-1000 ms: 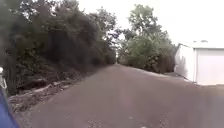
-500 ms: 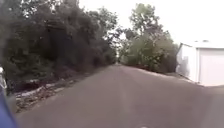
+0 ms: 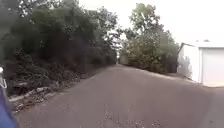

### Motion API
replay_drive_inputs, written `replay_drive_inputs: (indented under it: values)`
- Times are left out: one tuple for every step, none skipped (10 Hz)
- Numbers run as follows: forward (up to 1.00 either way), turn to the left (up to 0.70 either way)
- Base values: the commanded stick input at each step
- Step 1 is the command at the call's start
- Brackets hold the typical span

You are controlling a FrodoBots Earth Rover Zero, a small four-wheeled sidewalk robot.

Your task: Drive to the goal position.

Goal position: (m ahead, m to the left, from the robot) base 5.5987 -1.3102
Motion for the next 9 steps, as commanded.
replay_drive_inputs:
  values:
    - [0.70,-0.01]
    - [0.70,-0.01]
    - [0.70,-0.01]
    - [0.70,-0.01]
    - [0.70,-0.01]
    - [0.70,-0.01]
    - [0.70,-0.01]
    - [0.70,-0.01]
    - [0.70,-0.01]
